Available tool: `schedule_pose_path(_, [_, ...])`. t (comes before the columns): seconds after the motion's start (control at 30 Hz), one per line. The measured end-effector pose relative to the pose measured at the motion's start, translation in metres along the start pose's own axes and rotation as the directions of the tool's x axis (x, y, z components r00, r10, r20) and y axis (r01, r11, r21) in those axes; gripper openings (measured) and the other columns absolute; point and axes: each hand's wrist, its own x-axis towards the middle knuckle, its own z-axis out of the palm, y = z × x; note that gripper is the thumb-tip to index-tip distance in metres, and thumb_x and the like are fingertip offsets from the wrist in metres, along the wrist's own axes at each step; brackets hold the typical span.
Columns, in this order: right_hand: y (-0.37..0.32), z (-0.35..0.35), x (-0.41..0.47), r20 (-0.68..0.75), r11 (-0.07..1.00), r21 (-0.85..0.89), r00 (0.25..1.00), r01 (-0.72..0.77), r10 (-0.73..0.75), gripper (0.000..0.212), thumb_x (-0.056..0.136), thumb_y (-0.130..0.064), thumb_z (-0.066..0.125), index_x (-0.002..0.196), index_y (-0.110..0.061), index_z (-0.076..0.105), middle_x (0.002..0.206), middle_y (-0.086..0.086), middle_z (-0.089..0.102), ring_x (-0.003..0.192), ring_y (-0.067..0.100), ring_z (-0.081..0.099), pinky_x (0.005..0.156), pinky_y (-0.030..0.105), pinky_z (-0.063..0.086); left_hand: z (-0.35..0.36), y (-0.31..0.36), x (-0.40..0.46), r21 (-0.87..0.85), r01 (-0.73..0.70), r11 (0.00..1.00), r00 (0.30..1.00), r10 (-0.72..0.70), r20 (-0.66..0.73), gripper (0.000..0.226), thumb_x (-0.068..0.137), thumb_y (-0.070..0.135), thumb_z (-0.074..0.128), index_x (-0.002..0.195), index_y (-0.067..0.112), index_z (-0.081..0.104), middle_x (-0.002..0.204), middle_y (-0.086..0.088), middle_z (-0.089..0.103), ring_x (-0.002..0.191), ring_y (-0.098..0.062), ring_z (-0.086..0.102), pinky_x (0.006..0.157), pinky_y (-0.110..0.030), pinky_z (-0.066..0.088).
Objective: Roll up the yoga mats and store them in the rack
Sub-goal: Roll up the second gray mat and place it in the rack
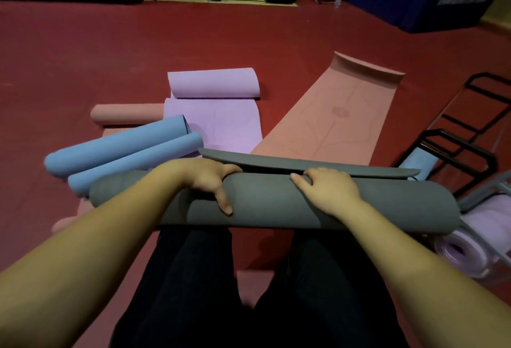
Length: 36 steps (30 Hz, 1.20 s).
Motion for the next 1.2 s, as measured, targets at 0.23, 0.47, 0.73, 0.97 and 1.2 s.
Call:
schedule_pose_path(0.23, [0.003, -0.001, 0.021, 0.086, 0.998, 0.052, 0.996, -0.028, 0.023, 0.064, 0.092, -0.071, 0.022, 0.097, -0.025, 0.066, 0.106, 0.002, 0.068, 0.104, 0.026, 0.061, 0.08, 0.036, 0.043, 0.014, -0.006, -0.01, 0.182, -0.075, 0.98, 0.943, 0.128, -0.306, 0.102, 0.049, 0.073, 0.066, 0.141, 0.034, 0.049, 0.135, 0.016, 0.049, 0.124, -0.009, 0.042, 0.106, -0.031, 0.036])
schedule_pose_path(0.47, [0.0, -0.002, 0.037, 0.184, 0.996, 0.065, 0.982, -0.054, 0.042, 0.073, 0.093, -0.071, 0.021, 0.117, -0.021, 0.068, 0.119, 0.009, 0.067, 0.109, 0.03, 0.06, 0.079, 0.036, 0.041, 0.09, -0.016, -0.021, 0.534, 0.076, 0.842, 0.607, 0.386, -0.694, 0.087, 0.063, 0.073, 0.063, 0.127, 0.016, 0.056, 0.132, -0.01, 0.055, 0.116, -0.032, 0.053, 0.1, -0.051, 0.04])
schedule_pose_path(0.73, [0.001, -0.005, 0.049, 0.279, 0.992, 0.073, 0.957, -0.103, 0.079, 0.081, 0.089, -0.073, 0.021, 0.126, -0.015, 0.064, 0.131, 0.014, 0.061, 0.118, 0.032, 0.056, 0.096, 0.04, 0.044, 0.092, -0.001, -0.013, 0.6, 0.29, 0.745, 0.792, 0.165, -0.588, 0.125, 0.04, 0.067, 0.085, 0.147, 0.018, 0.041, 0.142, -0.026, 0.046, 0.123, -0.049, 0.049, 0.094, -0.072, 0.037])
schedule_pose_path(0.97, [-0.003, -0.023, 0.049, 0.388, 0.984, 0.109, 0.918, -0.14, 0.088, 0.076, 0.095, -0.066, 0.025, 0.139, -0.01, 0.053, 0.148, 0.018, 0.046, 0.133, 0.033, 0.045, 0.109, 0.041, 0.033, 0.074, 0.005, -0.018, 0.631, 0.268, 0.728, 0.806, 0.189, -0.56, 0.114, 0.059, 0.077, 0.065, 0.15, 0.023, 0.022, 0.14, -0.014, 0.044, 0.122, -0.035, 0.045, 0.096, -0.052, 0.036])
schedule_pose_path(1.2, [-0.008, -0.042, 0.024, 0.568, 0.964, 0.21, 0.823, -0.165, 0.017, 0.052, 0.096, -0.061, 0.039, 0.126, -0.026, 0.062, 0.139, 0.005, 0.055, 0.115, 0.023, 0.054, 0.101, 0.035, 0.036, 0.065, 0.017, -0.064, 0.579, 0.122, 0.806, 0.873, 0.191, -0.449, 0.119, 0.051, 0.089, 0.056, 0.149, 0.032, 0.02, 0.135, 0.003, 0.047, 0.119, -0.024, 0.048, 0.099, -0.044, 0.042])
